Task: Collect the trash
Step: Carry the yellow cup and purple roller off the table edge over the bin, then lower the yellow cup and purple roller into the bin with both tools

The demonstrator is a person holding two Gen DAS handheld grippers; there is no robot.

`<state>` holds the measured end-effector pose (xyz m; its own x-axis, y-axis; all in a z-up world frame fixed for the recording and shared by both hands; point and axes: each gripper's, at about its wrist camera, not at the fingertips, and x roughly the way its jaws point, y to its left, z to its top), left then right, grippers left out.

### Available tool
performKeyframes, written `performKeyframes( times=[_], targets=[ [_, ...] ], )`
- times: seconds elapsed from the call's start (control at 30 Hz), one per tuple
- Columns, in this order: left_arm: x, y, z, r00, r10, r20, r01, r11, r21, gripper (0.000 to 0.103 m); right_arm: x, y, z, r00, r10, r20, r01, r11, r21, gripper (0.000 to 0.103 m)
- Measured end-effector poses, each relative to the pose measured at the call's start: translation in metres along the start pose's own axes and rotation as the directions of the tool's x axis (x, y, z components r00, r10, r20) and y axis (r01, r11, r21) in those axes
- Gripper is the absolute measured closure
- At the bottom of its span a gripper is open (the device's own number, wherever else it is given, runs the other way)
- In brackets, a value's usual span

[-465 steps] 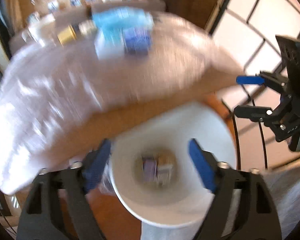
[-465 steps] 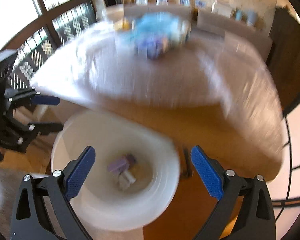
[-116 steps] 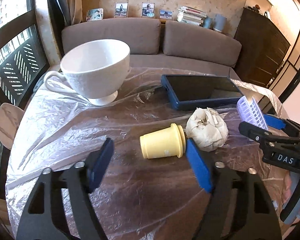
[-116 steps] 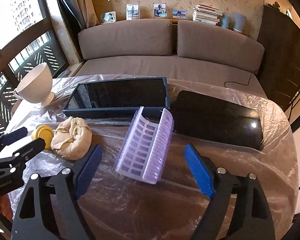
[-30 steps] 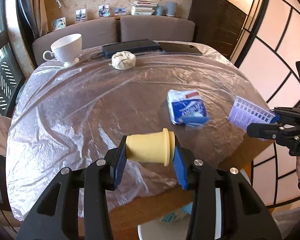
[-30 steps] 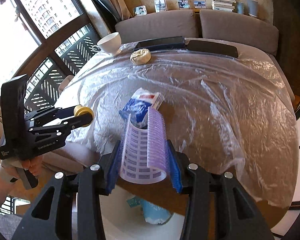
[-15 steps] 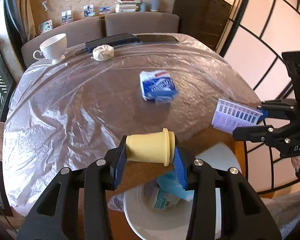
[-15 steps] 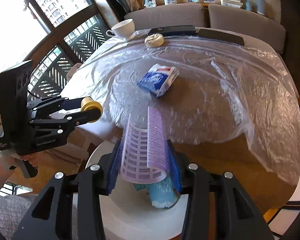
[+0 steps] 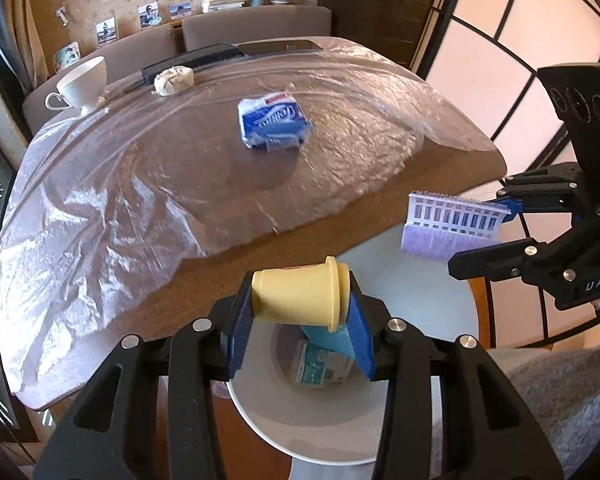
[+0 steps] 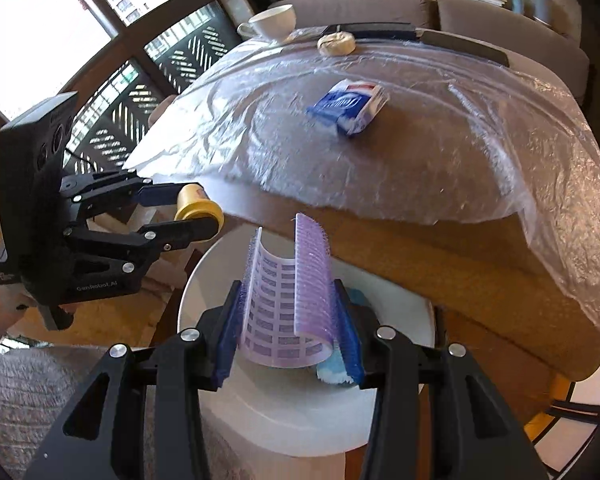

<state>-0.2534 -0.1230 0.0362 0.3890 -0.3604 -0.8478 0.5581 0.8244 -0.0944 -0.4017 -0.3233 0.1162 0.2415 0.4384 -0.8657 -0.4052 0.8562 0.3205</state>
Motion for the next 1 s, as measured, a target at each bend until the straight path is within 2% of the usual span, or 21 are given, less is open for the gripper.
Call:
performKeyframes(
  times=[0.43, 1.0],
  targets=[
    [0.018, -0.014, -0.022, 0.996, -0.018, -0.086, 0.022, 0.999, 0.048, 0.059, 0.022, 0.008, -0.027, 0.991, 0.01, -0.131, -0.02, 0.997, -0.073, 0.06],
    [0.065, -0.016, -0.038, 0.98, 0.016, -0.197, 0.006, 0.994, 0.109, 0.059, 0.062, -0.008, -0.044, 0.977, -0.024, -0.213, 0.006, 0.996, -0.087, 0.06]
  ],
)
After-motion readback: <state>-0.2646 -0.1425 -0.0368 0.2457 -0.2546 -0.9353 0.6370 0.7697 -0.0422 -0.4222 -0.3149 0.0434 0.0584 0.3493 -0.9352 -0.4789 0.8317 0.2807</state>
